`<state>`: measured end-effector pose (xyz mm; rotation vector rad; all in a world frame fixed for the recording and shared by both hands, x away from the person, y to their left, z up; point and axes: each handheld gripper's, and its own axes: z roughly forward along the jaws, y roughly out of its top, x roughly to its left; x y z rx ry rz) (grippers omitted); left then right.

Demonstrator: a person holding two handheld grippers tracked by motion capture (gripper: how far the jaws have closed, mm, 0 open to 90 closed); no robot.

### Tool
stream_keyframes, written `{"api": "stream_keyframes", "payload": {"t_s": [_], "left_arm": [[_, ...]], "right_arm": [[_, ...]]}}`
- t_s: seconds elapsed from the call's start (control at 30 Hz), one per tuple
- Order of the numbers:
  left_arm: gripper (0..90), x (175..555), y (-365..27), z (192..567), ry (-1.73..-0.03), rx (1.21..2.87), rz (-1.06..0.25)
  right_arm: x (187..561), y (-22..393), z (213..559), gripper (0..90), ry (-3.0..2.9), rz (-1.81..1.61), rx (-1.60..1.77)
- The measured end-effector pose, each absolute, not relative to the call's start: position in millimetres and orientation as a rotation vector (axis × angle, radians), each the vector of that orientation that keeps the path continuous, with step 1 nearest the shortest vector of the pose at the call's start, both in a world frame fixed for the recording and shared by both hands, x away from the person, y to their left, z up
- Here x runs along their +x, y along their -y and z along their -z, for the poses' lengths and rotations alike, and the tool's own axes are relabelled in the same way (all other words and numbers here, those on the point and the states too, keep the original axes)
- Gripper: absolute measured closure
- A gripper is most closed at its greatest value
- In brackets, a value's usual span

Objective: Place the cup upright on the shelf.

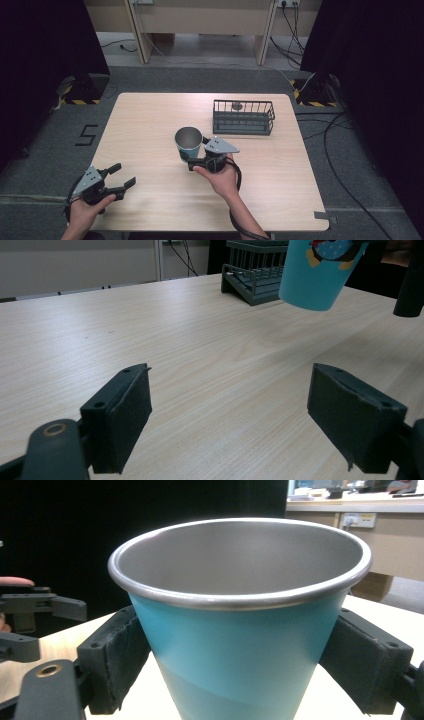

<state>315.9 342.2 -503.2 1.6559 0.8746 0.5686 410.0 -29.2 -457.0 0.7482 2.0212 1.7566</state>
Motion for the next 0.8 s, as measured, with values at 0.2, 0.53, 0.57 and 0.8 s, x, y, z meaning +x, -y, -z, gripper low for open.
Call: {"api": "stream_keyframes", "payload": {"t_s": [0.2,0.53,0.57,0.8], "left_arm": [[17.0,316,-342,503,-0.876,1.655,-0.568],[17.0,316,-342,503,-0.876,1.654,-0.567],[17.1,316,-342,503,-0.876,1.654,-0.567],[17.1,316,-343,503,-0.88,1.651,-0.567]], "right_arm": [[415,40,452,16.9,-1.991,-1.742,0.768],[421,53,446,16.9,-1.959,-1.725,0.791],[422,54,445,16.9,-1.955,-1.721,0.792],[427,64,440,16.9,-1.925,-1.705,0.812]]}}
